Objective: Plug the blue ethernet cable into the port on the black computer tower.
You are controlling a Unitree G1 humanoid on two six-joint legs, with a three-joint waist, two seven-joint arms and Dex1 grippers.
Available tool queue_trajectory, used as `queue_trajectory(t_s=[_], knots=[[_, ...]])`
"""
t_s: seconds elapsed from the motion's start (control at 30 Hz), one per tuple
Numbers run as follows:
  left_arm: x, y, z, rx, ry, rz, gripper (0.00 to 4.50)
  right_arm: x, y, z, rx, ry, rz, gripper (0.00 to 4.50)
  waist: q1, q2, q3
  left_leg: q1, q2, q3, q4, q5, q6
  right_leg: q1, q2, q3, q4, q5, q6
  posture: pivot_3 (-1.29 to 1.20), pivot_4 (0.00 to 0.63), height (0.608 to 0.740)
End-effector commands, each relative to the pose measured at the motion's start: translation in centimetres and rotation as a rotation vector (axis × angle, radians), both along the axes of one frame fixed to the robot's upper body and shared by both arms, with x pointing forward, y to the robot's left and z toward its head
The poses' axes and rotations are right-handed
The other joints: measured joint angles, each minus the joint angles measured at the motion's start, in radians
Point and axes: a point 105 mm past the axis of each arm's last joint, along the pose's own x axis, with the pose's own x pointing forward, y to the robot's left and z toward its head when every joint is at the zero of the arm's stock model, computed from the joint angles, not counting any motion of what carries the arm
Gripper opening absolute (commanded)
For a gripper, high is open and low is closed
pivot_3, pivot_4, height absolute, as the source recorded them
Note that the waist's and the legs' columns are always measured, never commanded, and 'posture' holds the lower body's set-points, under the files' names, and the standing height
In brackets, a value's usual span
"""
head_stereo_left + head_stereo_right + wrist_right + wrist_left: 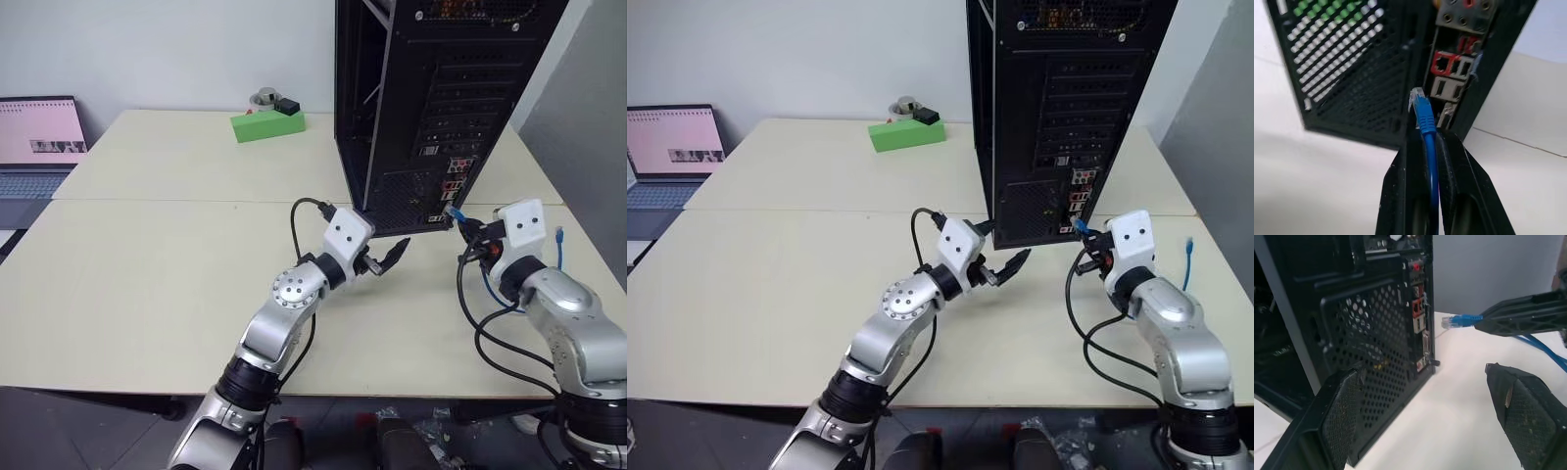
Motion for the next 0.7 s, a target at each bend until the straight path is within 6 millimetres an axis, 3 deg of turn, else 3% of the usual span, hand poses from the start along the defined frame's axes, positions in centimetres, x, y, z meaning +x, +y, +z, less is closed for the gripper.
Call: queue_trajectory(t_s=[0.03, 0.7], knots=[[0.0, -0.3, 1.1, -0.024, -0.068, 0.052, 4.14, 0.1, 0.8, 1.7, 0.000, -0.078, -0.013, 0.00, 0.000, 0.000, 0.000, 0.000, 0.000, 0.000, 0.000, 0.000, 0.000, 0.000, 0.000, 0.000, 0.000, 0.000, 0.000, 0.00, 0.150, 0.740], [0.2, -0.4, 2.2, -0.073, -0.143, 0.140, 4.14, 2.4, 0.2, 1.9, 0.080, -0.115, -0.140, 0.00, 0.001, 0.000, 0.000, 0.000, 0.000, 0.000, 0.000, 0.000, 0.000, 0.000, 0.000, 0.000, 0.000, 0.000, 0.000, 0.00, 0.150, 0.740]])
